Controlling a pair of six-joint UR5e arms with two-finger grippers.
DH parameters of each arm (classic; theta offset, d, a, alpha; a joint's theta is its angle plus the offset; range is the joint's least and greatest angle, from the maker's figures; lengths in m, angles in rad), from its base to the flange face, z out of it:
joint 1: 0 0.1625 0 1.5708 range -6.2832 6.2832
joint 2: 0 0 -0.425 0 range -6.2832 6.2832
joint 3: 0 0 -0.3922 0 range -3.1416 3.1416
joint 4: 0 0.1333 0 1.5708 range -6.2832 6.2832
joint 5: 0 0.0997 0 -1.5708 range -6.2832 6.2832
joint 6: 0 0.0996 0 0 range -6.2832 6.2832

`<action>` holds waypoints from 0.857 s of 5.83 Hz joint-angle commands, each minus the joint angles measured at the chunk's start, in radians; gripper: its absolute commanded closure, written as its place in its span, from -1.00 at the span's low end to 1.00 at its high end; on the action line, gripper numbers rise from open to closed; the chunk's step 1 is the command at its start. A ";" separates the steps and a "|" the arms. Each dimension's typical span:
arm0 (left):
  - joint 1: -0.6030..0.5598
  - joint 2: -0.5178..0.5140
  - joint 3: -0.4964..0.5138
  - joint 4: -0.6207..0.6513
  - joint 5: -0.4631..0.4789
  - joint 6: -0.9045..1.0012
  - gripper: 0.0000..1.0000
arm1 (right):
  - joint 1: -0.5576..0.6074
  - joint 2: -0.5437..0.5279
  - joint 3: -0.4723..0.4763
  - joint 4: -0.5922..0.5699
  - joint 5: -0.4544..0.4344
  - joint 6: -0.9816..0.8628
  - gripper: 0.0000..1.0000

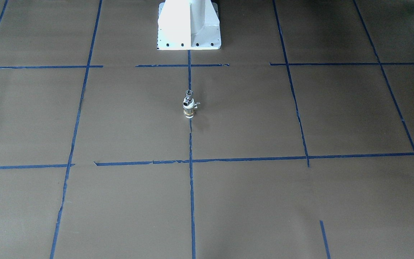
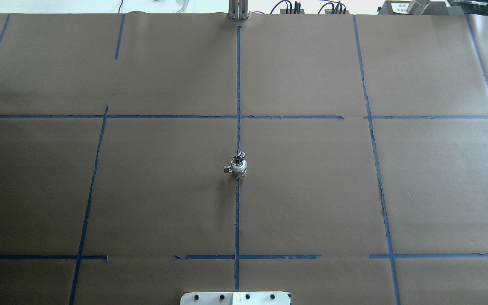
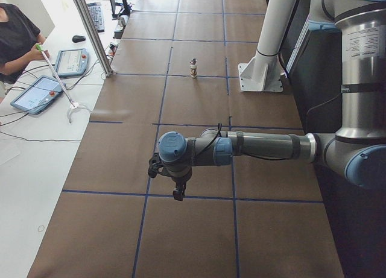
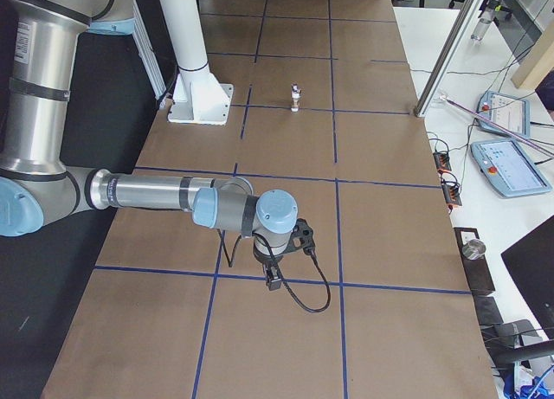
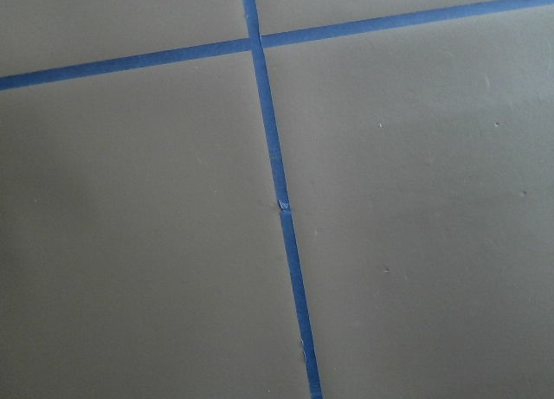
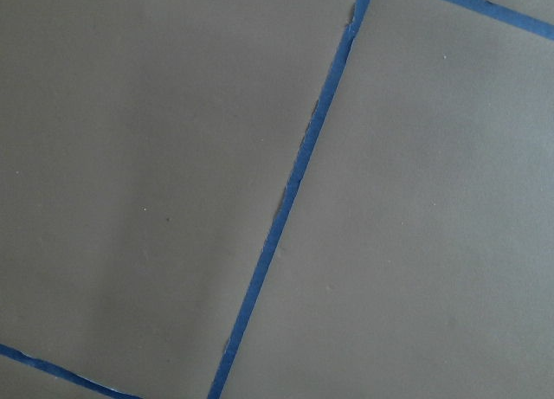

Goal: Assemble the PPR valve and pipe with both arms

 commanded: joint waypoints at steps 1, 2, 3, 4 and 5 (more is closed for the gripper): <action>-0.019 0.012 0.009 -0.006 0.006 -0.003 -1.00 | -0.001 -0.001 -0.008 0.008 0.017 0.013 -1.00; -0.019 0.012 0.021 -0.003 0.041 -0.003 -1.00 | -0.001 -0.004 -0.009 0.008 0.019 0.012 -1.00; -0.017 0.010 0.023 -0.001 0.048 -0.003 -1.00 | -0.001 0.001 -0.010 0.009 0.016 0.012 -1.00; -0.011 0.007 0.044 -0.003 0.048 -0.006 -1.00 | -0.001 0.001 -0.012 0.009 0.016 0.012 -1.00; -0.011 0.004 0.029 -0.001 0.049 -0.006 -1.00 | -0.001 0.002 -0.013 0.009 0.017 0.012 -1.00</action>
